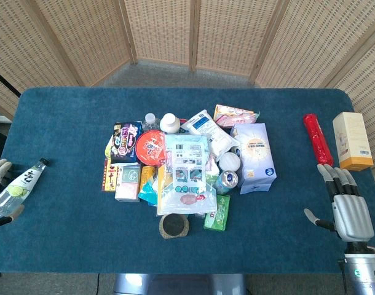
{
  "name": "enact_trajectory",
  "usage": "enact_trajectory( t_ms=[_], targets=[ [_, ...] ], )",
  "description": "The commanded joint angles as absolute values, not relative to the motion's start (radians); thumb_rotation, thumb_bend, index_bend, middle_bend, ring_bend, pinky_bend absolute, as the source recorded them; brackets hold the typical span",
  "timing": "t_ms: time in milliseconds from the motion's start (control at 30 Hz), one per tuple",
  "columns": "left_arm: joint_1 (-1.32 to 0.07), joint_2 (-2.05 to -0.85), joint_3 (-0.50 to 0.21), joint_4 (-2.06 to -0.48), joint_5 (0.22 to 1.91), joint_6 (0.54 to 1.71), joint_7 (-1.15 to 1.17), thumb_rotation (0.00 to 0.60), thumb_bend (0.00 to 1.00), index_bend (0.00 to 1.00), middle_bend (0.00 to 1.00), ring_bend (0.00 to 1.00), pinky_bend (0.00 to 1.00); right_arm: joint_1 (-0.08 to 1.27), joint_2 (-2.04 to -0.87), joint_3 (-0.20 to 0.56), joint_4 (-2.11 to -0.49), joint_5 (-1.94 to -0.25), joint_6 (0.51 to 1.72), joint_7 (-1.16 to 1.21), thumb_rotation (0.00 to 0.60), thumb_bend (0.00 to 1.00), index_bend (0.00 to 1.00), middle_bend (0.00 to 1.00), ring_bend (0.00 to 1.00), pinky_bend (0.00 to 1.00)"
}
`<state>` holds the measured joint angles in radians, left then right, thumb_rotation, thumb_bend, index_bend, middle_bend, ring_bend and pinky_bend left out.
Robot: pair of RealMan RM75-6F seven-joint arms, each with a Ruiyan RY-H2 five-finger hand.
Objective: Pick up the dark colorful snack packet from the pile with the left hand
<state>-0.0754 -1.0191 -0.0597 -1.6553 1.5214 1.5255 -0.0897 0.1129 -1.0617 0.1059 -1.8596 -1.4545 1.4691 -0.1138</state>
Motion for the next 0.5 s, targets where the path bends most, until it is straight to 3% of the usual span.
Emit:
enact_trajectory(
  t_ms=[33,500],
  targets=[
    [-0.077,-1.021,-0.056,-1.652,1.520,1.518,-0.089,0.600,0.27,0.00,0.00,0.00,0.00,0.115,-1.066,0.105,-1.858,-1.450,1.463,-0.114,0.563,0.22,0.00,0.08,0.00,0.00],
    [-0.130,-1.004,-0.080,-1.693,1.517,1.464,-0.051,0.600,0.27,0.00,0.00,0.00,0.00,0.102,-1.070,0.101,-1.856,-1.455,1.483,-0.097,0.560,0.22,0.00,0.08,0.00,0.00]
  ],
)
